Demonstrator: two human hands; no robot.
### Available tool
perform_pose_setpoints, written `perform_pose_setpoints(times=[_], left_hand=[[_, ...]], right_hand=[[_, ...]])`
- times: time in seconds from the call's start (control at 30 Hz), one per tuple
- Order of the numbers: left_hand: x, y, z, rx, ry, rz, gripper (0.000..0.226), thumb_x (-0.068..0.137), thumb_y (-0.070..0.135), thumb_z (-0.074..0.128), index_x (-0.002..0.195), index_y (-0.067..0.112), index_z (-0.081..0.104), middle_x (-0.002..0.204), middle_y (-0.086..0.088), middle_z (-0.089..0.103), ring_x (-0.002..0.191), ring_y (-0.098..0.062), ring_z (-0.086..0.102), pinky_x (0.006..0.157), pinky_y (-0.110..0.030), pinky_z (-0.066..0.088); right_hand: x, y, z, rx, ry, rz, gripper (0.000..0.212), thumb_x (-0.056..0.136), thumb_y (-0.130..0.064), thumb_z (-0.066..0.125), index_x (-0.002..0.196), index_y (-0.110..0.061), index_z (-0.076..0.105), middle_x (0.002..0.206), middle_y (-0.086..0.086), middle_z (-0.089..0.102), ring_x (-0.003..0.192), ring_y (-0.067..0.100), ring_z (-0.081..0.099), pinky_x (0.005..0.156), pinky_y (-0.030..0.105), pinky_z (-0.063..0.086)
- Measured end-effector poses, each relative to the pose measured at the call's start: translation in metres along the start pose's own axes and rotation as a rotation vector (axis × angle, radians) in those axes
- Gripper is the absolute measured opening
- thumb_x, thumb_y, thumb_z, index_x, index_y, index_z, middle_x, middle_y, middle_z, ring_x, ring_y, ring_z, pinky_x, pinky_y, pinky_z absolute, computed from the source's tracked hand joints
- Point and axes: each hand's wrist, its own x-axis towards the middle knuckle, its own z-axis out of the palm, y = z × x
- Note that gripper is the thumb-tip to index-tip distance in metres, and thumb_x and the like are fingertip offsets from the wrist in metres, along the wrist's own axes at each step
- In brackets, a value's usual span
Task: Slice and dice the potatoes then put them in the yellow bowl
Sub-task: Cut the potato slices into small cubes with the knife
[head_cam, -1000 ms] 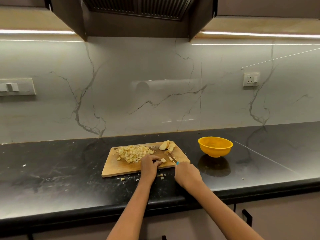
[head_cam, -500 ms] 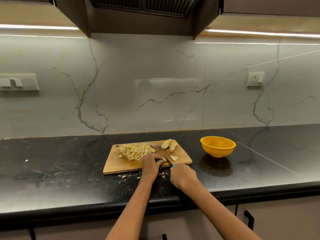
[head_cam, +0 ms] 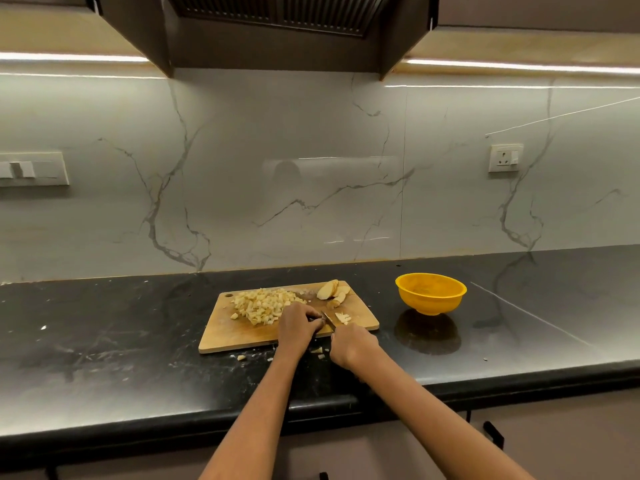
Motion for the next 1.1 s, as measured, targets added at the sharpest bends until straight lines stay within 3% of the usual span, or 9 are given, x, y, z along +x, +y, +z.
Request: perform_pose_setpoints(times=[0.23, 0.37, 0.53, 0.7, 0.8, 0.9, 1.1], left_hand=[[-0.004, 0.006, 0.005, 0.076, 0.077, 0.029, 0.014, 0.085, 0.020, 0.065, 0.092, 0.012, 0.075, 0.092, -0.002, 0.072, 0.085, -0.012, 0.064, 0.071, -0.020, 0.044], [-0.003, 0.006, 0.007, 0.120, 0.112, 0.014, 0.015, 0.088, 0.021, 0.061, 0.089, 0.013, 0.075, 0.091, -0.001, 0.072, 0.085, -0.012, 0.063, 0.074, -0.025, 0.049], [0.000, 0.002, 0.006, 0.053, 0.124, 0.006, 0.016, 0.088, 0.016, 0.061, 0.097, 0.010, 0.073, 0.096, -0.004, 0.072, 0.090, -0.014, 0.063, 0.077, -0.022, 0.044], [0.001, -0.018, -0.008, 0.041, 0.151, 0.013, 0.023, 0.090, 0.009, 0.057, 0.111, 0.007, 0.067, 0.112, -0.008, 0.068, 0.107, -0.018, 0.060, 0.092, -0.023, 0.042], [0.003, -0.034, -0.020, 0.042, 0.174, 0.027, 0.023, 0.089, 0.004, 0.057, 0.110, 0.005, 0.068, 0.110, -0.010, 0.068, 0.107, -0.020, 0.061, 0.092, -0.022, 0.040], [0.004, -0.049, -0.030, 0.052, 0.188, 0.017, 0.020, 0.089, 0.003, 0.057, 0.104, 0.002, 0.070, 0.105, -0.012, 0.069, 0.104, -0.023, 0.060, 0.085, -0.022, 0.040], [0.002, -0.060, -0.043, 0.027, 0.172, 0.006, 0.024, 0.088, 0.008, 0.061, 0.111, 0.007, 0.067, 0.113, -0.009, 0.067, 0.111, -0.021, 0.056, 0.094, -0.025, 0.039]], right_hand=[[0.000, 0.001, -0.002, -0.043, 0.010, -0.025, 0.032, 0.097, -0.017, 0.044, 0.125, -0.004, 0.053, 0.126, 0.014, 0.057, 0.115, 0.028, 0.055, 0.087, 0.033, 0.045], [-0.009, 0.010, 0.009, -0.126, 0.081, -0.060, 0.029, 0.099, -0.018, 0.043, 0.121, -0.006, 0.057, 0.122, 0.012, 0.060, 0.111, 0.028, 0.058, 0.085, 0.034, 0.046], [-0.015, 0.015, 0.007, -0.056, 0.176, -0.058, 0.031, 0.100, -0.021, 0.040, 0.118, -0.005, 0.058, 0.119, 0.012, 0.061, 0.109, 0.027, 0.060, 0.086, 0.034, 0.047], [-0.018, 0.031, 0.002, 0.079, 0.234, 0.081, 0.035, 0.102, -0.025, 0.037, 0.121, -0.003, 0.056, 0.122, 0.013, 0.060, 0.112, 0.028, 0.058, 0.089, 0.034, 0.048], [-0.018, 0.037, 0.000, 0.062, 0.206, 0.183, 0.032, 0.099, -0.022, 0.042, 0.120, -0.006, 0.059, 0.119, 0.010, 0.062, 0.108, 0.025, 0.061, 0.086, 0.033, 0.050], [-0.016, 0.024, 0.006, -0.002, 0.195, 0.191, 0.030, 0.096, -0.017, 0.045, 0.119, -0.007, 0.060, 0.119, 0.009, 0.063, 0.109, 0.023, 0.061, 0.086, 0.030, 0.049], [0.001, -0.032, 0.012, 0.113, 0.144, 0.095, 0.025, 0.094, -0.014, 0.045, 0.112, -0.006, 0.062, 0.113, 0.009, 0.064, 0.104, 0.024, 0.061, 0.076, 0.029, 0.044]])
